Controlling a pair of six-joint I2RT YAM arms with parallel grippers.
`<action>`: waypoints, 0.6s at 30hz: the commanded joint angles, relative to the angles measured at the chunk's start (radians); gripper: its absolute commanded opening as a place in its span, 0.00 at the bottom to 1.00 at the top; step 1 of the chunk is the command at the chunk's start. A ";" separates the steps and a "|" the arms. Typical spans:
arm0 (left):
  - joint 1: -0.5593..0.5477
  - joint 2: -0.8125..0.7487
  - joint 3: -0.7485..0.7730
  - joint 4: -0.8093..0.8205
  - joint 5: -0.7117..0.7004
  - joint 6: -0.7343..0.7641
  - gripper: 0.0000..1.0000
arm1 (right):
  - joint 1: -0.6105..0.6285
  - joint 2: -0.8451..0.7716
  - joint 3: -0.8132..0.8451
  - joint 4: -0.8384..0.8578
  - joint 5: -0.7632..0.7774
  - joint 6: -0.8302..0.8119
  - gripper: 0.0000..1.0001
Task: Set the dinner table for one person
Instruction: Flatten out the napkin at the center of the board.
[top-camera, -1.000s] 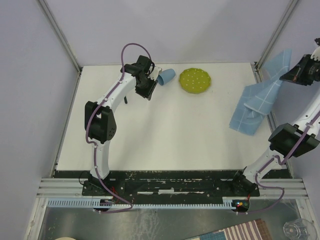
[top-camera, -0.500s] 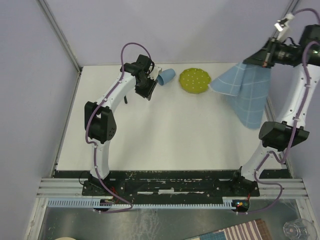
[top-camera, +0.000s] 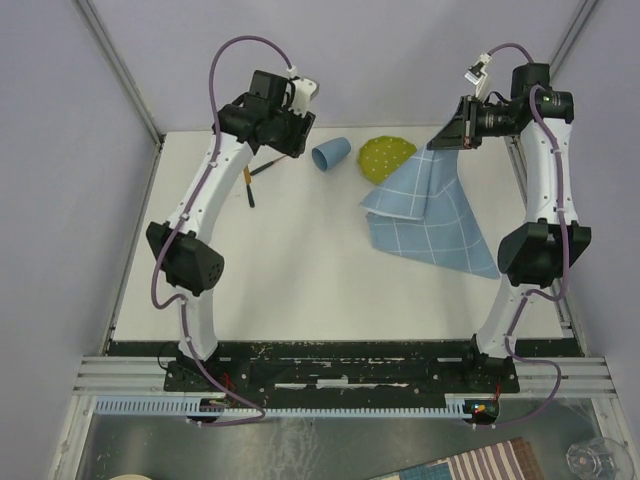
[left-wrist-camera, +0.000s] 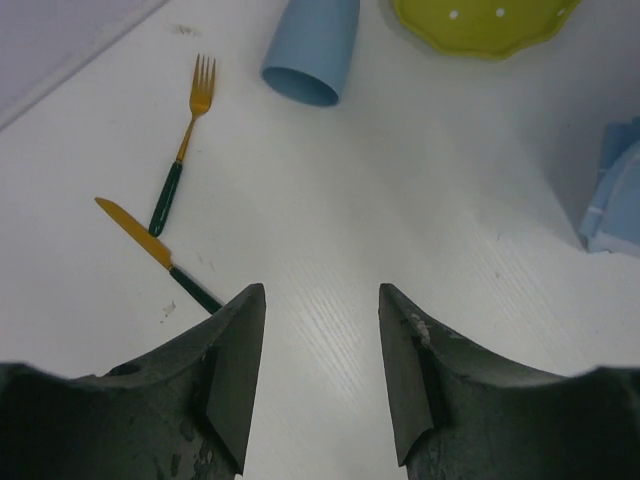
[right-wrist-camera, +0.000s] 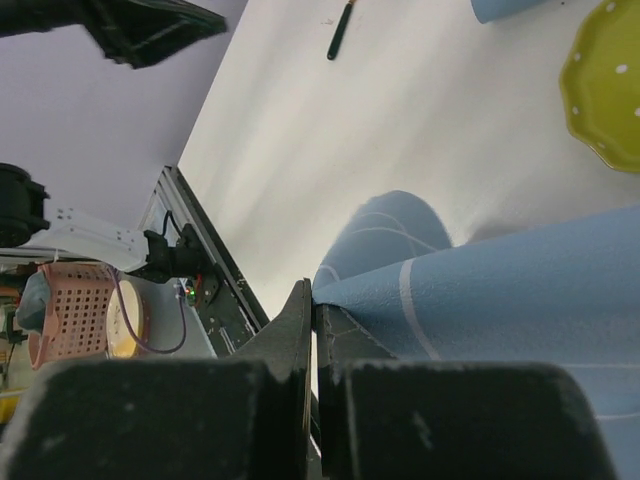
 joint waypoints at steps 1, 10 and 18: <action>0.003 -0.187 -0.054 0.149 0.115 0.017 0.63 | 0.022 -0.009 -0.010 0.063 0.050 -0.019 0.02; -0.158 -0.358 -0.358 0.302 0.240 0.063 0.82 | 0.092 0.058 0.024 0.107 0.099 0.028 0.02; -0.351 -0.266 -0.356 0.406 0.062 0.056 0.84 | 0.198 0.156 0.096 0.121 0.104 0.060 0.02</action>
